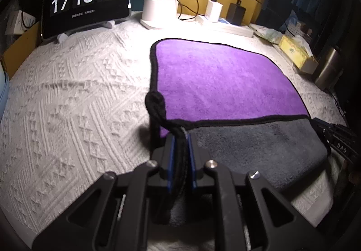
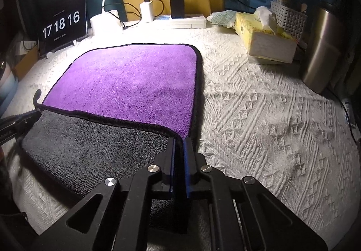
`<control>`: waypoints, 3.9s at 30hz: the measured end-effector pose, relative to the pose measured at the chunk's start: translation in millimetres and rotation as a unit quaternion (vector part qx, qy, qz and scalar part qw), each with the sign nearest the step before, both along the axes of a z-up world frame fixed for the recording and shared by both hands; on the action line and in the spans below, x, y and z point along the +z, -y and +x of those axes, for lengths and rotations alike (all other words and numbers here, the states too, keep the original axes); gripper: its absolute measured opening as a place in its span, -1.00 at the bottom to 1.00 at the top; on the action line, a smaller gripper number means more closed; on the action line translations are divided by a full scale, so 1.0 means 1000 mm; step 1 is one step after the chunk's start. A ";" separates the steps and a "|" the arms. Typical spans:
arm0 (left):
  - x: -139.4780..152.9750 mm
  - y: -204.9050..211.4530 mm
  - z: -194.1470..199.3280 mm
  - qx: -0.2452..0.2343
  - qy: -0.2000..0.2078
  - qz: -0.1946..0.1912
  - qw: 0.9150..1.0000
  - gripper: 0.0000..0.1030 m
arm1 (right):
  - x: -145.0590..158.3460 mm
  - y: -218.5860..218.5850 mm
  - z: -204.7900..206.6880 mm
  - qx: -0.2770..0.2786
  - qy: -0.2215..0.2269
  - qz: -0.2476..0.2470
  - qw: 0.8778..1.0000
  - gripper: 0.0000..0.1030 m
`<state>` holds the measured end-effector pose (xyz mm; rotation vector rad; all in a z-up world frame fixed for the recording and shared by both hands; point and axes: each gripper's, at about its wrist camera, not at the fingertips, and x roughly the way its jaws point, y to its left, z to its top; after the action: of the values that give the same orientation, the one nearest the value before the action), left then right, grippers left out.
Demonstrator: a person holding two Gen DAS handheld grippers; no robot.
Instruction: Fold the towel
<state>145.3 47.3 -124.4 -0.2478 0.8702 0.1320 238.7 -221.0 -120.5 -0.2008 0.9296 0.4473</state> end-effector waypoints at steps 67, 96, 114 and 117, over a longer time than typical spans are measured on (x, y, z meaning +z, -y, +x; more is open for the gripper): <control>0.080 -0.028 0.059 0.023 0.148 0.047 0.988 -0.83 | 0.085 -0.026 0.060 -0.003 0.174 0.005 0.985 -0.91; 0.046 -0.052 0.135 0.026 0.104 0.043 0.993 -0.83 | 0.046 -0.052 0.130 0.003 0.155 -0.010 0.988 -0.91; 0.001 -0.070 0.175 0.041 0.008 0.003 0.999 -0.79 | -0.002 -0.067 0.167 -0.004 0.092 -0.049 0.995 -0.90; 0.001 -0.070 0.175 0.045 0.005 0.004 0.999 -0.78 | -0.007 -0.070 0.172 -0.005 0.075 -0.058 0.996 -0.90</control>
<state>320.5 116.9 -123.6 -0.2811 0.8492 0.2183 410.4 -151.4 -127.8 -0.3303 0.8094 0.3640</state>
